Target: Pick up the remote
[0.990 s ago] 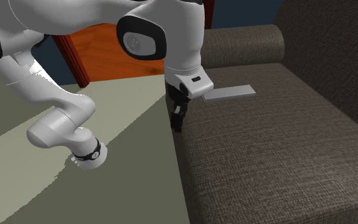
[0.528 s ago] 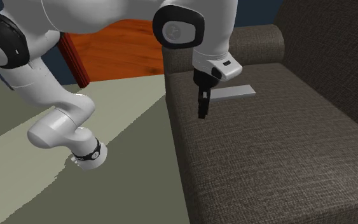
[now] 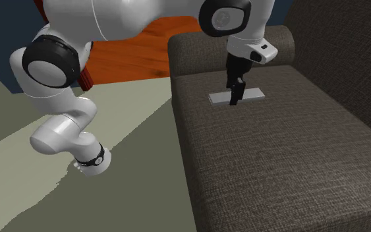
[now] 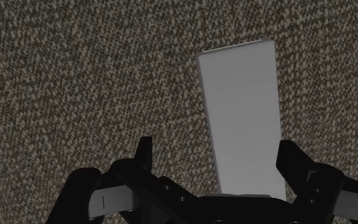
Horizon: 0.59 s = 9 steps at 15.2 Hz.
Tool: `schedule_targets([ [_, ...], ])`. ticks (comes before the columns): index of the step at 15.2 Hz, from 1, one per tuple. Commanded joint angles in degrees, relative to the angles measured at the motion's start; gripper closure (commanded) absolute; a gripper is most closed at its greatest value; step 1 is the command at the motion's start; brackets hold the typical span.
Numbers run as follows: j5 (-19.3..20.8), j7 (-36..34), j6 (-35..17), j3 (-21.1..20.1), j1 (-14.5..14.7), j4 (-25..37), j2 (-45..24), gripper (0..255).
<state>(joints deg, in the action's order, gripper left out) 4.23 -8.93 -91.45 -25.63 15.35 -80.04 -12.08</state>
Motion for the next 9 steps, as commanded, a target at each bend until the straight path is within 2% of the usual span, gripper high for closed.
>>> schedule_targets([
  [1, 2.4, -1.3, 2.3, -0.9, 2.6, 7.2, -5.3, 0],
  [3, 4.9, -2.2, 5.4, -1.4, 5.8, 15.6, -11.0, 0],
  [9, 4.2, -2.1, 0.6, -1.2, 4.8, 9.2, -9.3, 0],
])
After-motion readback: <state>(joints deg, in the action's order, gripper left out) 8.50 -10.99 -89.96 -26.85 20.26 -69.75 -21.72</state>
